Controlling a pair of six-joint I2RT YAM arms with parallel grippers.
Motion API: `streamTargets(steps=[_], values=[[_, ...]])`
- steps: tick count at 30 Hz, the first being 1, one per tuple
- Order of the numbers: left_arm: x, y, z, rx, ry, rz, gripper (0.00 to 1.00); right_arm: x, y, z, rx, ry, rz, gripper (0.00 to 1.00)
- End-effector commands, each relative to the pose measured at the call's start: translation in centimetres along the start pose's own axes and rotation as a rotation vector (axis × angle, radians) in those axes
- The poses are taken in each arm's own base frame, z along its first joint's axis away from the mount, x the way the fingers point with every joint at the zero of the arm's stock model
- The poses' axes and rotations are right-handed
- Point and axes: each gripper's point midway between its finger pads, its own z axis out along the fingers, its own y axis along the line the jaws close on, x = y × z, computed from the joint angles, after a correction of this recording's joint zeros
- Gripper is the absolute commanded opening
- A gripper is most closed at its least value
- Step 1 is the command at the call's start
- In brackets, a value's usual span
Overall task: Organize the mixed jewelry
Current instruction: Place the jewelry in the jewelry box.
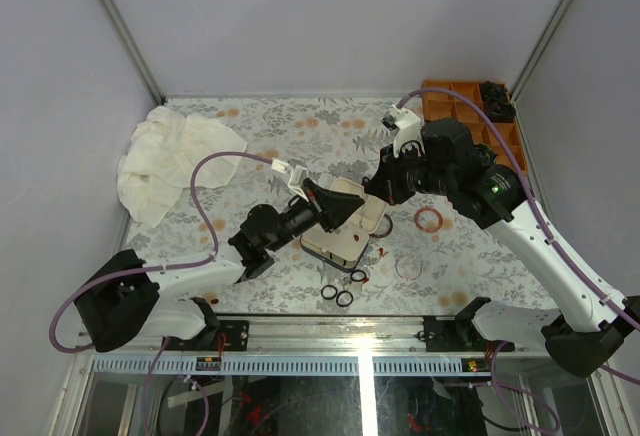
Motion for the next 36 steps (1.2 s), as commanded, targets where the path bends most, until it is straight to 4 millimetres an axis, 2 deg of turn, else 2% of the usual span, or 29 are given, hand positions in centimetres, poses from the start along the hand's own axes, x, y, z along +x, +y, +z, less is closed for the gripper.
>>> streamTargets(steps=[1,7,25,32,36], values=[[-3.1,-2.2,1.0,0.081,-0.098,0.012,0.14,-0.7,0.8,-0.4,-0.032,-0.029,-0.021,0.0],[-3.1,-2.3,1.0,0.083,-0.097,0.007,0.0,-0.5,0.7,-0.3,-0.033,-0.026,-0.019,0.0],[-3.5,-2.2,-0.1,0.068,-0.11,0.012,0.0,-0.6,0.0,-0.6,0.009,-0.03,-0.034,0.0],[-3.1,-2.0,-0.5,0.063,-0.089,0.036,0.18,-0.8,0.3,-0.9,0.0,-0.026,-0.042,0.0],[-2.9,-1.9,-0.6,0.061,-0.084,0.047,0.23,-0.8,0.5,-1.1,-0.008,-0.022,-0.046,0.0]])
